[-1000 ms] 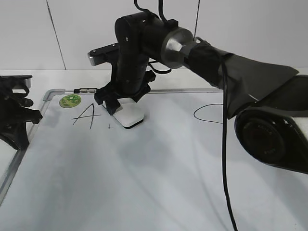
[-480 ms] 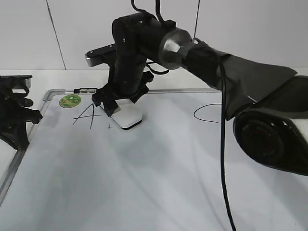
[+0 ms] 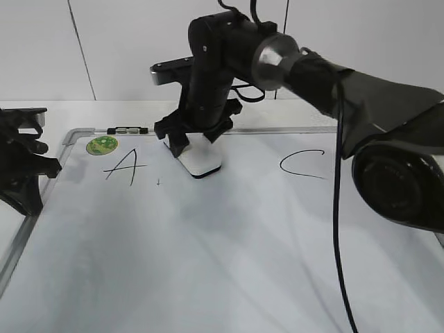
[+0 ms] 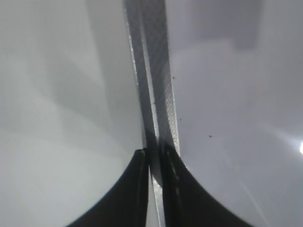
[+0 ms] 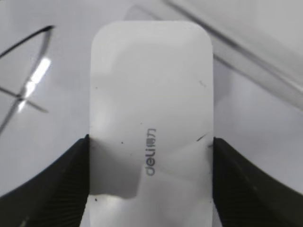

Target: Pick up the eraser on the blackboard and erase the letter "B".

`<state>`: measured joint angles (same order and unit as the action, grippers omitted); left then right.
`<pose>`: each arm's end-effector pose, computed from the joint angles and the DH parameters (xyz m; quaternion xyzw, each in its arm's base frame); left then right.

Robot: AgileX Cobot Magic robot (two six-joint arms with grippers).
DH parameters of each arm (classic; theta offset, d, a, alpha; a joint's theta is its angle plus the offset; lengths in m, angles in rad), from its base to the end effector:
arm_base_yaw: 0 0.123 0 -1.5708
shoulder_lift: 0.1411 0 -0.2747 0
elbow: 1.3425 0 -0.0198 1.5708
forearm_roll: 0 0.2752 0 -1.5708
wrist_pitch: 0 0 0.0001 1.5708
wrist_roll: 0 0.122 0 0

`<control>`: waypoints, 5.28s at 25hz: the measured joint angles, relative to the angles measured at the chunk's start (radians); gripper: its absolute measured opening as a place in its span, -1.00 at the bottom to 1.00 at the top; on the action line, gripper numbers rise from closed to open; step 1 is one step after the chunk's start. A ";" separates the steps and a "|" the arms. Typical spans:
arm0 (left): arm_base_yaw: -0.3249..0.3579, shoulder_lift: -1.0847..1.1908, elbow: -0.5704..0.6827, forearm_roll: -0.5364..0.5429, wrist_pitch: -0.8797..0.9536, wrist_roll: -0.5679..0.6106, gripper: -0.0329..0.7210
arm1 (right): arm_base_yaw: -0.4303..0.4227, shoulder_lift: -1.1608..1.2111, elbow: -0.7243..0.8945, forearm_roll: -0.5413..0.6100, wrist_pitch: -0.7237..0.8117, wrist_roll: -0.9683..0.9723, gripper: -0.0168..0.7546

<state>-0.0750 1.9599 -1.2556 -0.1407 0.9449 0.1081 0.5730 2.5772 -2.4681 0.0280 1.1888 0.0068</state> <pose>0.3743 -0.0420 0.0957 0.0504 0.9971 -0.0571 0.0053 0.4763 0.3111 0.1354 -0.2721 0.9454 0.0643 0.1677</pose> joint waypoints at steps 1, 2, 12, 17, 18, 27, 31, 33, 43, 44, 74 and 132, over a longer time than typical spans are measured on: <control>0.000 0.000 0.000 0.000 0.000 0.000 -0.81 | -0.011 -0.002 0.000 0.000 0.000 0.000 0.52; 0.000 0.000 0.000 0.000 0.000 0.000 -0.81 | -0.018 -0.002 0.000 0.000 0.002 0.000 0.52; 0.000 0.000 0.000 0.000 0.002 0.000 -0.80 | 0.011 -0.004 0.002 0.015 0.005 -0.022 0.52; 0.000 0.000 0.000 0.002 0.004 0.000 -0.80 | 0.068 -0.004 0.002 0.025 0.005 -0.025 0.52; 0.000 0.000 0.000 0.002 0.004 0.000 -0.80 | 0.073 -0.004 0.002 0.030 0.005 -0.028 0.52; 0.000 0.000 0.000 0.002 0.004 0.000 -0.80 | 0.065 -0.004 0.004 0.001 0.006 -0.015 0.52; 0.000 0.000 0.000 0.000 0.002 0.000 -0.80 | 0.022 -0.004 0.004 0.010 0.006 0.001 0.52; 0.000 0.000 0.000 0.000 0.002 0.000 -0.80 | -0.009 -0.004 0.004 0.006 0.006 0.005 0.52; 0.000 0.000 0.000 0.000 0.004 0.000 -0.80 | -0.029 -0.053 0.031 0.021 0.053 0.006 0.52; 0.000 0.000 0.000 0.000 0.004 0.000 -0.80 | -0.029 -0.077 0.037 0.025 0.058 0.006 0.52; 0.000 0.000 0.000 -0.003 0.006 0.002 -0.80 | 0.131 -0.275 0.372 0.102 0.056 -0.063 0.52; 0.000 0.000 0.000 -0.003 0.008 0.002 -0.80 | 0.112 -0.209 0.361 0.087 0.028 -0.089 0.52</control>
<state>-0.0750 1.9599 -1.2556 -0.1440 0.9525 0.1099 0.6851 2.3678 -2.1073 0.1149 1.2171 -0.0822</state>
